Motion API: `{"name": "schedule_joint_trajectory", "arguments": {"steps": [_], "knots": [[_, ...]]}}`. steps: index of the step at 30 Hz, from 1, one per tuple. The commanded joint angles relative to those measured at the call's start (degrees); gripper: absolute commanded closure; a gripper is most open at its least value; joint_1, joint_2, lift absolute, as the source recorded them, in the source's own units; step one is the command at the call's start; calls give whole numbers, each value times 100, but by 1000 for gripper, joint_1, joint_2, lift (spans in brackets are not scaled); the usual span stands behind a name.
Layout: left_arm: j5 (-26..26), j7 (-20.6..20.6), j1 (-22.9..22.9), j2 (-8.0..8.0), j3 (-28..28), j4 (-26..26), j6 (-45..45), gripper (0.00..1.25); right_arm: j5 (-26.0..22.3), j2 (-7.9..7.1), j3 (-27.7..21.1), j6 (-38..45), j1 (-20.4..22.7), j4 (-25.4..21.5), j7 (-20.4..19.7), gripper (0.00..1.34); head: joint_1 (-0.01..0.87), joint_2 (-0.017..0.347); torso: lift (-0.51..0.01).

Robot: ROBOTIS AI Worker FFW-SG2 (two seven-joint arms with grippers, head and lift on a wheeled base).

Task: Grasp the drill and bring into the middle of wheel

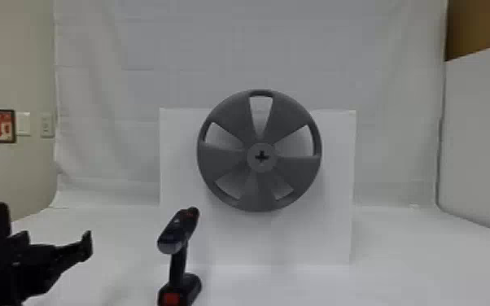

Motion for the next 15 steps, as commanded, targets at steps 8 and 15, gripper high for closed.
{"name": "schedule_joint_trajectory", "arguments": {"steps": [8,15], "knots": [[-16,-3,33,0,-49,-169,42,78,-47,-6,-21,0,-10,0,0,266,54,31,-403],[-25,-3,68,0,-58,-169,59,78,-56,-15,6,0,-45,0,0,266,54,31,-403]]}}
